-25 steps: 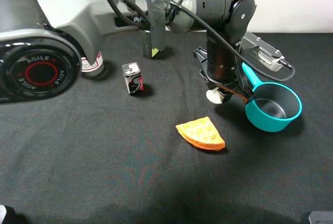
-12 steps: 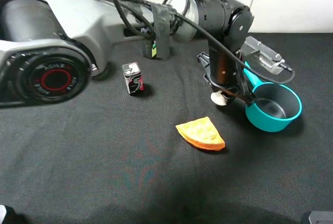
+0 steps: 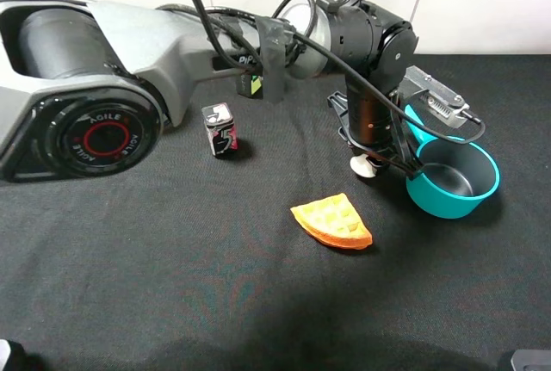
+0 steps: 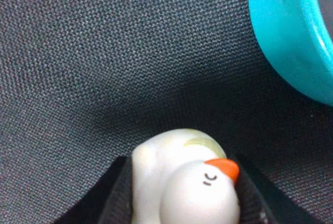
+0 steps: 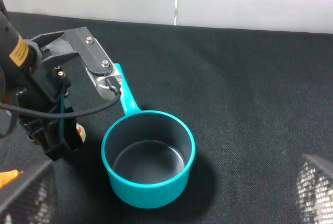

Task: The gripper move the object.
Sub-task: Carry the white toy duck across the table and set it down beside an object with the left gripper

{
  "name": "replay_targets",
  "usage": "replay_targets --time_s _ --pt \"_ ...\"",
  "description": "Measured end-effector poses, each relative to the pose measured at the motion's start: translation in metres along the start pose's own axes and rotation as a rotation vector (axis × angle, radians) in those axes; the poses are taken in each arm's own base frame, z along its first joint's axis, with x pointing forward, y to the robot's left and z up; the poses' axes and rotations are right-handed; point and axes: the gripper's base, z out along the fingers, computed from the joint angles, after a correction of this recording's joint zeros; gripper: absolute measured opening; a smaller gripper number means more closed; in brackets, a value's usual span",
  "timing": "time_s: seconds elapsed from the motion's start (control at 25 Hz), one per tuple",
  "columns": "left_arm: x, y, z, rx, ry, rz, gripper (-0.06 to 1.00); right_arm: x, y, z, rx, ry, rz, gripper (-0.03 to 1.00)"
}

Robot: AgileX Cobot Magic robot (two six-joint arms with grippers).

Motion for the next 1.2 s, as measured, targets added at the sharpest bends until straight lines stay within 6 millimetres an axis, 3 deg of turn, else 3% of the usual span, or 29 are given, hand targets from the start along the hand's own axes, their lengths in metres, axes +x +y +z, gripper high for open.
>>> replay_targets --time_s 0.64,1.2 --pt "0.0003 -0.0008 0.0010 0.009 0.002 -0.019 0.44 0.0000 0.0000 0.0000 0.000 0.000 0.000 0.69" --pt "0.0009 -0.0009 0.0010 0.010 0.009 -0.022 0.58 0.0000 0.0000 0.0000 0.000 0.000 0.000 0.69"
